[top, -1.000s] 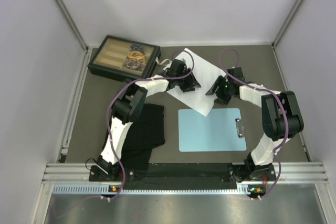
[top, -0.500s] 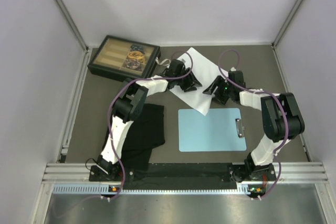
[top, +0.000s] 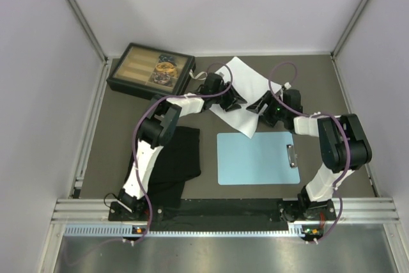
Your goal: Put the files into the folder
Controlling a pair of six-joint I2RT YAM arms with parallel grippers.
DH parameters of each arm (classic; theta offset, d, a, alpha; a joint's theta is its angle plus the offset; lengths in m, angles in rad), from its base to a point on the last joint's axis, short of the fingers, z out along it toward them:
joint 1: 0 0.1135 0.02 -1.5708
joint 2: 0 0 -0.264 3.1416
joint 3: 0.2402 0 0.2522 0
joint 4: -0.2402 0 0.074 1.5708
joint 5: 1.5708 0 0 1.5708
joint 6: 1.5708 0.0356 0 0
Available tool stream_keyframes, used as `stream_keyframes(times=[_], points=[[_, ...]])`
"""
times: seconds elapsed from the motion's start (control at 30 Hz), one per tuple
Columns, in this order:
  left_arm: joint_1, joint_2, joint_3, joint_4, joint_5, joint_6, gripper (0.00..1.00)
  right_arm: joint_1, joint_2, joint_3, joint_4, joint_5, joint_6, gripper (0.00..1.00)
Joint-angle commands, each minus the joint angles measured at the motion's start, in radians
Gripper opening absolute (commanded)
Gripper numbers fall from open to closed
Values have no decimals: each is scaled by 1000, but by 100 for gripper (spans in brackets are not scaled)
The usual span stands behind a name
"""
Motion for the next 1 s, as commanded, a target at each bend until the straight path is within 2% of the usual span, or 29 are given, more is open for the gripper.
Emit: stream_keyframes(times=[0.0,0.13,0.43,0.53,0.67,0.87,0.97], points=[[9,95,-51,-11,-63,-53,48,-35,4,-49,242,-76,96,78],[15,129,-28,18,-41,-98,48,-48,28,-97,377,-102,162,79],[29,164,41,21,-46,-128,47,-48,33,-178,456,-101,164,78],[29,169,50,20,-46,-130,47,-49,19,-158,390,-80,147,77],[29,166,67,-3,-47,-101,47,-54,-33,-132,223,0,150,70],[27,147,73,-30,-55,-72,47,-74,-51,-184,270,16,279,59],[26,143,78,-37,-54,-58,47,-74,-53,-177,278,26,300,58]])
